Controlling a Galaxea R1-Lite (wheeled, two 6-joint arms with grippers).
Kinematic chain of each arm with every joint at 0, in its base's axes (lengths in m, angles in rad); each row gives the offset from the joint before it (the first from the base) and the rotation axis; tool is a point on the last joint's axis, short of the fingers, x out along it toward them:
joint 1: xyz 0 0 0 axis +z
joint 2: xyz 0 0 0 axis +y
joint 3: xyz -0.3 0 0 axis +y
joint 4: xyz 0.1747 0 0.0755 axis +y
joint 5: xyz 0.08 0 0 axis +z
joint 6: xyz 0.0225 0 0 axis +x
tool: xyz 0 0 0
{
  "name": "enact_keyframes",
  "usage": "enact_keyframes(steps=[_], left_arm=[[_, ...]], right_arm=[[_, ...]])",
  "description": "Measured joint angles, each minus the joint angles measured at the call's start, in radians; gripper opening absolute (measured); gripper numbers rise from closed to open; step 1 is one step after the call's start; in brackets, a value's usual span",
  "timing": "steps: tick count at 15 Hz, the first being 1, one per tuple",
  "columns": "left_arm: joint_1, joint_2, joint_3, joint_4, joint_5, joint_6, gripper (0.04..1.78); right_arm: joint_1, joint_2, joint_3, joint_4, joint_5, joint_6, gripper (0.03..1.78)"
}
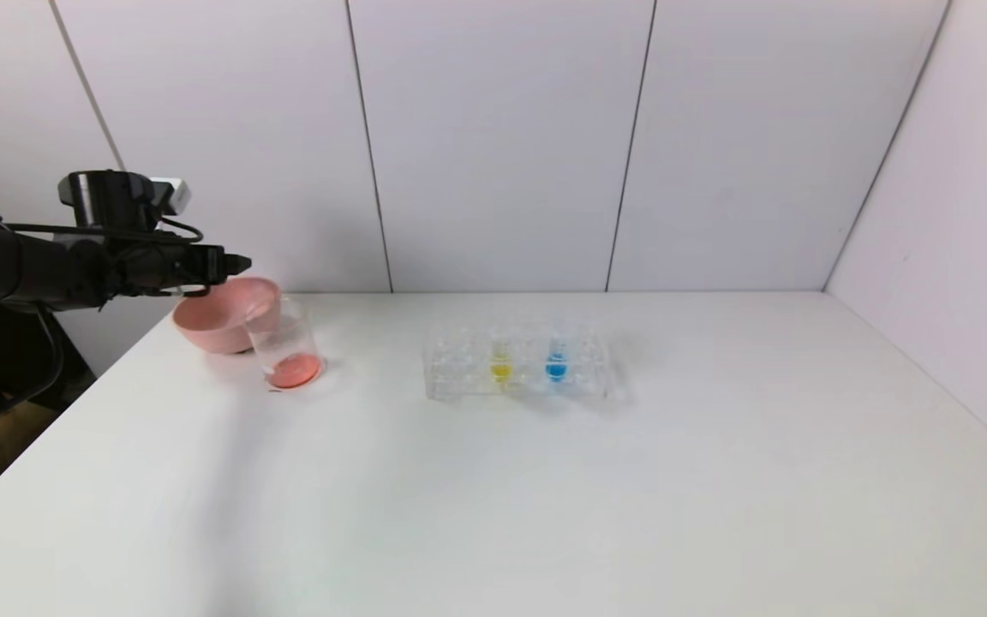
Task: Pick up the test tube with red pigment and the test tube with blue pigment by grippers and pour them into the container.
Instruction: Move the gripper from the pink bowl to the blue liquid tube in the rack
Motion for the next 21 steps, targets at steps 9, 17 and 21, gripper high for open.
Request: enact_keyframes(steps=[9, 17, 21], left_arm=[[-0.048, -0.191, 0.185, -0.126, 0.009, 0.013, 1.78], [-0.14, -0.457, 0.373, -0.113, 0.002, -0.068, 1.78], [-0.244, -0.588, 0.478, -0.1, 0.001, -0.099, 1.78]], right_arm=[[0.0, 0.0, 0.0, 0.0, 0.0, 0.0, 1.77], [0.0, 0.0, 0.0, 0.0, 0.0, 0.0, 1.77], [0.0, 0.0, 0.0, 0.0, 0.0, 0.0, 1.77]])
